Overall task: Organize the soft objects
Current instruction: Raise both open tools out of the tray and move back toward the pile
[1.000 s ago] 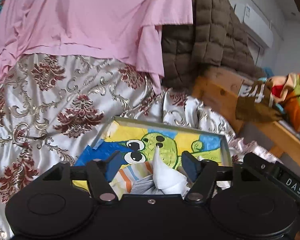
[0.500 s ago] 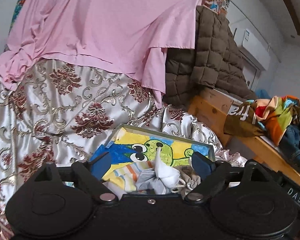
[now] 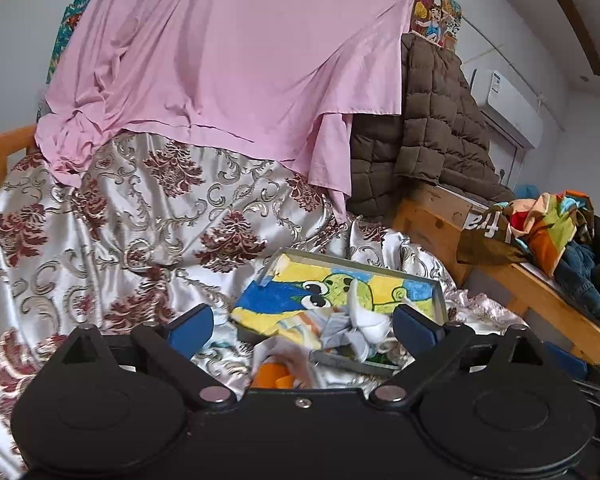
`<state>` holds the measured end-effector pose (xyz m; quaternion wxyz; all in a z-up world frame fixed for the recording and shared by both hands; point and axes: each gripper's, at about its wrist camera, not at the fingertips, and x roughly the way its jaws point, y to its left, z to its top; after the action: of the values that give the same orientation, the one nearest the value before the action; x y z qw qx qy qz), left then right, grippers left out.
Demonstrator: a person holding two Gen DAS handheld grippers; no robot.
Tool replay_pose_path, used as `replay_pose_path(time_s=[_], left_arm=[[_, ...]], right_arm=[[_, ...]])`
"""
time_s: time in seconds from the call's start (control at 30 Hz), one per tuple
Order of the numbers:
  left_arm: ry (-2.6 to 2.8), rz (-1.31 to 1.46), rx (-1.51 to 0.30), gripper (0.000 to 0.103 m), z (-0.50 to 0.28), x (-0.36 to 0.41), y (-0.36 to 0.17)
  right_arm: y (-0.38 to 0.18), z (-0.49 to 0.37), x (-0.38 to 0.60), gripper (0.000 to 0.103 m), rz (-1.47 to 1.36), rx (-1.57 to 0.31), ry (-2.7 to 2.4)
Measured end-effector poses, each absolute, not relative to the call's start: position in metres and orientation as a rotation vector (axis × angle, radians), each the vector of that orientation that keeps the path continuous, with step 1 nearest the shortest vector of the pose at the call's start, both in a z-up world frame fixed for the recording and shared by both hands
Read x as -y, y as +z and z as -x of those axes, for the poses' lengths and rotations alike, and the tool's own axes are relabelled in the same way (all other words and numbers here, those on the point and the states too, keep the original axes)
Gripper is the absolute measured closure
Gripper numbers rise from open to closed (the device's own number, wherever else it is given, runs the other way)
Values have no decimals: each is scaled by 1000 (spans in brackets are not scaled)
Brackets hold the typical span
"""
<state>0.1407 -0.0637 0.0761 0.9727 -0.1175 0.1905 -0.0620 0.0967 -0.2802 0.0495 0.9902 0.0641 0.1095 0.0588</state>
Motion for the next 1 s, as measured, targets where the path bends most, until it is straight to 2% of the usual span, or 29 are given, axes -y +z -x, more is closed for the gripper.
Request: replay_pose_path(time_s=[0.27, 0.5, 1.0], left_arm=[[-140, 129, -366, 1, -95, 47, 67], [-148, 72, -422, 1, -74, 26, 53], [-87, 27, -621, 1, -98, 7, 16]], right_arm=[[46, -54, 261, 0, -99, -212, 142], [30, -31, 246, 0, -33, -296, 154], [-2, -44, 218, 0, 74, -506, 169]])
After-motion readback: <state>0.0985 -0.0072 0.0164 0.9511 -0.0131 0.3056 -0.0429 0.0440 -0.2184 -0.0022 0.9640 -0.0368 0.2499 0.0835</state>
